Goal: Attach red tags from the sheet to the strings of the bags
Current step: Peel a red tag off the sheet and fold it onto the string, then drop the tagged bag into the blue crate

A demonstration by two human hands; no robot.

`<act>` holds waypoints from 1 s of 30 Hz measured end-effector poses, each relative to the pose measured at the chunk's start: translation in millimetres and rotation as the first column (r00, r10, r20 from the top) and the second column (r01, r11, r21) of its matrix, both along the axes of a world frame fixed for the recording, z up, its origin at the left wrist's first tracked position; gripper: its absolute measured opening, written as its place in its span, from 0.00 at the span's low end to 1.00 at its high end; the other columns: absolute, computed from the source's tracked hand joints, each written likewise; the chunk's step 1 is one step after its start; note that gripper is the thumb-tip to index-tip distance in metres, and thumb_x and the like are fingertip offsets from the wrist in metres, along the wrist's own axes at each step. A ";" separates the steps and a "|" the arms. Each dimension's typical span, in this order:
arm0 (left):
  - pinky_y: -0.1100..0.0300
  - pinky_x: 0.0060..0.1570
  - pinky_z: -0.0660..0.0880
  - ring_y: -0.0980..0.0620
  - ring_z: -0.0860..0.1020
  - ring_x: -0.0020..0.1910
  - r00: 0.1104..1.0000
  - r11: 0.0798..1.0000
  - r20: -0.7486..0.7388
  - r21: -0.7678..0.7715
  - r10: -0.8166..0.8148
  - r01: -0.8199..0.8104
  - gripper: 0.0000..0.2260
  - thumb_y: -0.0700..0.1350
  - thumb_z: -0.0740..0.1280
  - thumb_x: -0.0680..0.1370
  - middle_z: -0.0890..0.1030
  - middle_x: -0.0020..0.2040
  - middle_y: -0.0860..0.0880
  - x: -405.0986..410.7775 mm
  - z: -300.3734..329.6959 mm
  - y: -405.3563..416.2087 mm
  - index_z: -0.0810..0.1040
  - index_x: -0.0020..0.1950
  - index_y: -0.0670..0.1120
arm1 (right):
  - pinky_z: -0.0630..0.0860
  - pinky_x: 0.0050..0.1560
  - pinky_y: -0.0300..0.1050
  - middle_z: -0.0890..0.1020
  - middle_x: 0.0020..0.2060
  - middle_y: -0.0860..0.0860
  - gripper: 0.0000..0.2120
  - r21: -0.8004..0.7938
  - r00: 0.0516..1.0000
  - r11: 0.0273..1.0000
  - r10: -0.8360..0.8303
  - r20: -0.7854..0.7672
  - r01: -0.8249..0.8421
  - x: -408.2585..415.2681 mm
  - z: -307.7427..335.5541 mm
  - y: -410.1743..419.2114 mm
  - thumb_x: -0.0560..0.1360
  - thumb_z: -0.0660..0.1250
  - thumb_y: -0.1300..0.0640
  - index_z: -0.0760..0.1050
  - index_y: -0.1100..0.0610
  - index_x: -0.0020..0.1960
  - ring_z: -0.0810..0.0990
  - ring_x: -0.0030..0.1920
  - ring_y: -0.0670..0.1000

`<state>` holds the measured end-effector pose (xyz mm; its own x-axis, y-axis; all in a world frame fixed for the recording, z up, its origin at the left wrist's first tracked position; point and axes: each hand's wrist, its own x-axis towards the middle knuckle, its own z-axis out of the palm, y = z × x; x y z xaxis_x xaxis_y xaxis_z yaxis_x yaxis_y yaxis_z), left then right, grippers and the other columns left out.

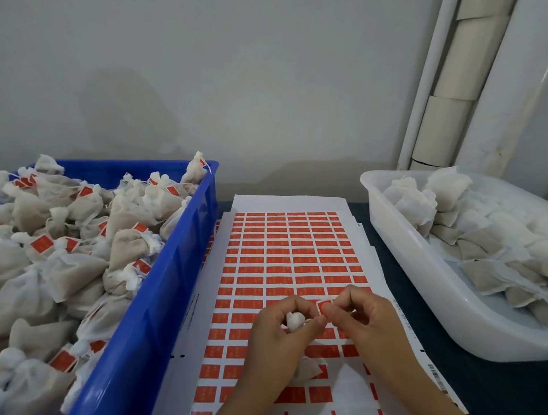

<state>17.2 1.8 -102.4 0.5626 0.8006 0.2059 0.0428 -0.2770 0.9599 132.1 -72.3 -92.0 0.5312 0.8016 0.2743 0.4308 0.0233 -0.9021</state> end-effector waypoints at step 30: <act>0.60 0.45 0.76 0.55 0.79 0.42 0.720 0.950 -0.629 0.276 0.293 -0.146 0.08 0.56 0.68 0.73 0.80 0.44 0.55 -32.4 60.4 5.8 0.78 0.50 0.56 | 0.78 0.34 0.37 0.83 0.42 0.40 0.10 0.077 0.913 0.997 0.055 -0.404 -0.025 5.1 7.0 -0.4 0.70 0.69 0.49 0.75 0.50 0.49 0.84 0.40 0.47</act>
<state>-15.3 7.6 -42.0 0.4280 0.9036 0.0168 0.7221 -0.3530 0.5950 137.2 -72.7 -85.0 0.5762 0.8115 0.0974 0.0258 0.1011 -0.9945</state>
